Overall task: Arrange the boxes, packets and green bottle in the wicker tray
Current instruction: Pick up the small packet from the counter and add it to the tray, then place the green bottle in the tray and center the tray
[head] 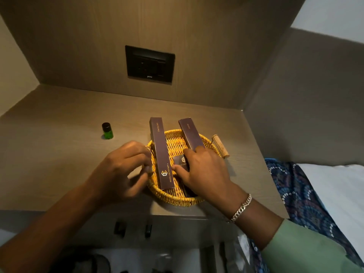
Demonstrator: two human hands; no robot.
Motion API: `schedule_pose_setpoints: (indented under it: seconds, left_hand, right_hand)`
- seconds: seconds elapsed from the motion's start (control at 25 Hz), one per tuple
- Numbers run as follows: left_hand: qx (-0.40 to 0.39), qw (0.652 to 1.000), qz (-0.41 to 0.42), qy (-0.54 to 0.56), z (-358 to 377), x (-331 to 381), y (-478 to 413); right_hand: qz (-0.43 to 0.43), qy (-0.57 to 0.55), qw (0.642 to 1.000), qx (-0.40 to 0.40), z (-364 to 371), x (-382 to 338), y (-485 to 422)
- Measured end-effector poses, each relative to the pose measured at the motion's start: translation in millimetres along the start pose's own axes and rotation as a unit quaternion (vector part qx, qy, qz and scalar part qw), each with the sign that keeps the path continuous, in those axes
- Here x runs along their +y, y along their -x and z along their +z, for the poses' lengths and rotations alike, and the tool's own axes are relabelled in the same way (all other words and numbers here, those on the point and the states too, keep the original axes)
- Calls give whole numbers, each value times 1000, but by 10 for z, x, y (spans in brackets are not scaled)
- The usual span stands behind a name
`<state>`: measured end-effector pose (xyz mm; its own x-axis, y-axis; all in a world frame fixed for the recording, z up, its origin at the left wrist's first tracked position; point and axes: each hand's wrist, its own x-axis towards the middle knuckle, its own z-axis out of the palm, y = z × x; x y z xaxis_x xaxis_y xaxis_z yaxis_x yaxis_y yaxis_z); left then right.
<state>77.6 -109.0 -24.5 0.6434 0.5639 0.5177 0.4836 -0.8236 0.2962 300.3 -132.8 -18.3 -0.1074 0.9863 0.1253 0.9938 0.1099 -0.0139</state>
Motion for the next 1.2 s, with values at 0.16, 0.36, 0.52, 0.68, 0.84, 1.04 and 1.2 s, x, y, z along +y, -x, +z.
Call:
schedule_pose_setpoints:
  seconds: [0.16,0.36,0.52,0.68,0.84,1.04,1.2]
  left_hand:
    - [4,1000,0,-7,17,-8,18]
    - [12,1000,2,-4,36,-6,35]
    - [12,1000,1,-7,17,-45,39]
    - [27,1000,-9,-9,14,-82,91]
    - [39,999,-31,0,-47,-114,192]
    - [44,998,-43,-2,-120,-113,256]
    - [29,999,-34,-6,-131,-72,211]
  right_hand:
    - [6,-5,999,31,67,-11,173]
    - [-20,-55,995,82,223,-49,499]
    - [-27,-70,994,81,268,-58,510]
    - [-48,-104,987,112,176,-109,419]
    - [-97,-156,977,107,-102,-219,-85]
    - [-240,-219,945,32,-320,-735,-1132]
    - [-282,-183,935,-110,-180,-1119,-1706]
